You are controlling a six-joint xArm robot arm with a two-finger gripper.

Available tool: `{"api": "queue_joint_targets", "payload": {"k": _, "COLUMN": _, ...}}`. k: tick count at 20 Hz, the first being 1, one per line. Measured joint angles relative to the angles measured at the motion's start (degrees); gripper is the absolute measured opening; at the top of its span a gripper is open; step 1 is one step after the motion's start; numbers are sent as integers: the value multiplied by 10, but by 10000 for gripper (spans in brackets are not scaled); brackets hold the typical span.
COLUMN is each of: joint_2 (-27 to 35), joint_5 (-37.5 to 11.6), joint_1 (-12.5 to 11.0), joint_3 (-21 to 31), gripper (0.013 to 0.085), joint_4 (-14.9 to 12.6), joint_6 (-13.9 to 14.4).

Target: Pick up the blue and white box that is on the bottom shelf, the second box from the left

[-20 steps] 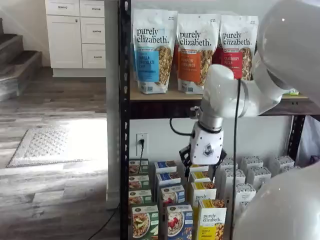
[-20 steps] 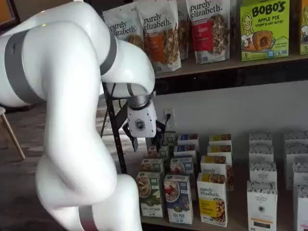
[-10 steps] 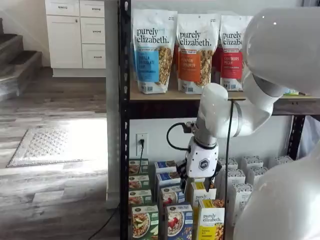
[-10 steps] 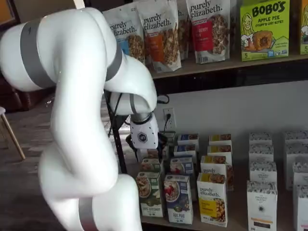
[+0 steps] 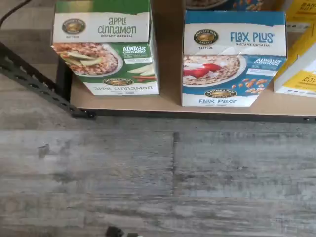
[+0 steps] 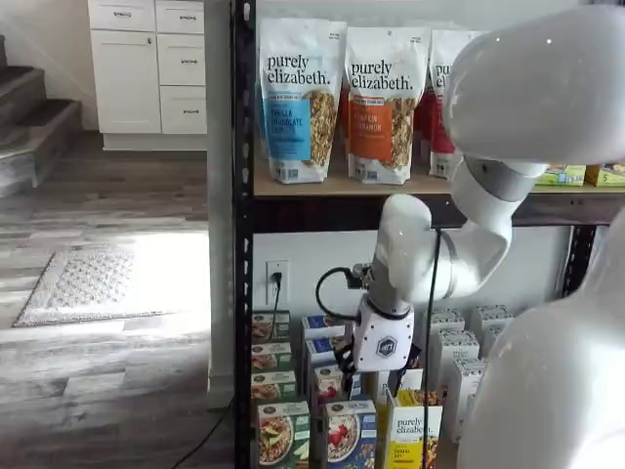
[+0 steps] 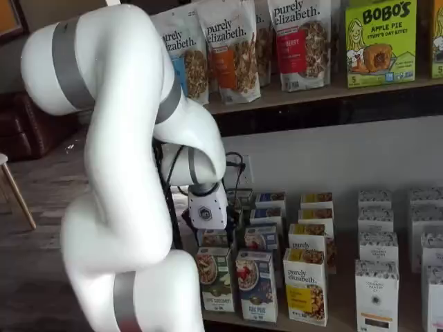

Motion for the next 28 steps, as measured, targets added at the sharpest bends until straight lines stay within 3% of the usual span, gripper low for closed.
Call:
{"api": "queue_joint_targets", "payload": {"k": 5, "joint_2": 50, "joint_5": -30, "joint_1": 0, "joint_3": -18, "gripper": 850, "joint_4": -34, "joint_6": 31}}
{"api": "queue_joint_targets", "payload": {"k": 12, "joint_2": 136, "joint_5": -59, "joint_1": -11, "joint_3": -69, "gripper": 850, "joint_4": -18, "joint_6": 4}}
{"api": "queue_joint_targets", "payload": {"k": 16, "joint_2": 187, "joint_5": -77, "joint_1": -16, "joint_3": -100, "gripper": 850, "joint_4": 12, "joint_6": -30}}
{"api": "queue_joint_targets", "payload": {"k": 20, "joint_2": 238, "joint_5": -99, "joint_1": -22, "joint_3": -127, "gripper": 850, "joint_4": 26, "joint_6": -50}}
{"api": "queue_joint_targets", "payload": {"k": 28, "joint_2": 323, "joint_5": -129, "joint_1": -39, "joint_3": -182, "gripper": 850, "joint_4": -8, "joint_6": -35}}
